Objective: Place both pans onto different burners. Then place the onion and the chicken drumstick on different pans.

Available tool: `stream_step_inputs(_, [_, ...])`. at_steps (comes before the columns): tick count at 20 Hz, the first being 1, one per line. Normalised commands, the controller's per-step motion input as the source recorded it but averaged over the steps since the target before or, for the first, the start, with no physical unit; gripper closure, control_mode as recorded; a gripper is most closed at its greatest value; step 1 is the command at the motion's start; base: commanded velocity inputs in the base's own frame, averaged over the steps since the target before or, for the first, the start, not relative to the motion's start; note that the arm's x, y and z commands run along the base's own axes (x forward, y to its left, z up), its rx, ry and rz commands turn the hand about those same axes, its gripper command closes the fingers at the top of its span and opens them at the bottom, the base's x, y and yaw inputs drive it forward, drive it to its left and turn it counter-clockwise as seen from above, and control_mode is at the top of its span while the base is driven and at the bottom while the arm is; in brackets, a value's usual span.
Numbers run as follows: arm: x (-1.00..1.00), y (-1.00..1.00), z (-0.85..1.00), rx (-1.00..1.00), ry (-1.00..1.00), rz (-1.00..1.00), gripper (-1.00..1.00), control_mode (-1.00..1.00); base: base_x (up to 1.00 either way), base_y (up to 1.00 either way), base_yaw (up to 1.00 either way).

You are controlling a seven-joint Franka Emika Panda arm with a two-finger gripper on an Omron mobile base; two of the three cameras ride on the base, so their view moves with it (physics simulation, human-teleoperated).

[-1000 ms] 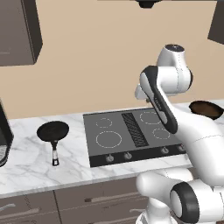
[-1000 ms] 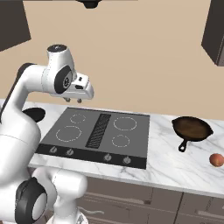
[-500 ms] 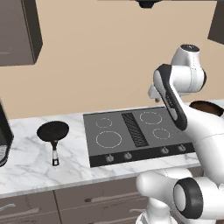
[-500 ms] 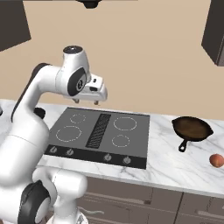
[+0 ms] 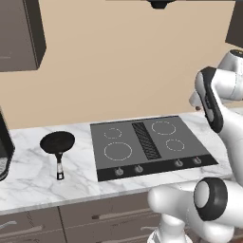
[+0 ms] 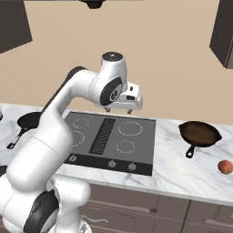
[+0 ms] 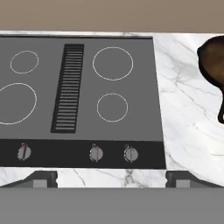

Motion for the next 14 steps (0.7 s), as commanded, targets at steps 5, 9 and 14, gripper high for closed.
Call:
stream_step_inputs(5, [0.00,-0.98,-0.19,0.00,0.01,0.00,-1.00,-1.00,0.00,0.00,0.00])
stream_step_inputs(9, [0.06,-0.92,-0.29,0.00,0.00,-0.01,-1.00,-1.00,0.00,0.00,0.00])
stream_step_inputs(14, [0.14,-0.83,-0.29,0.00,0.01,-0.04,-1.00,-1.00,0.00,0.00,0.00])
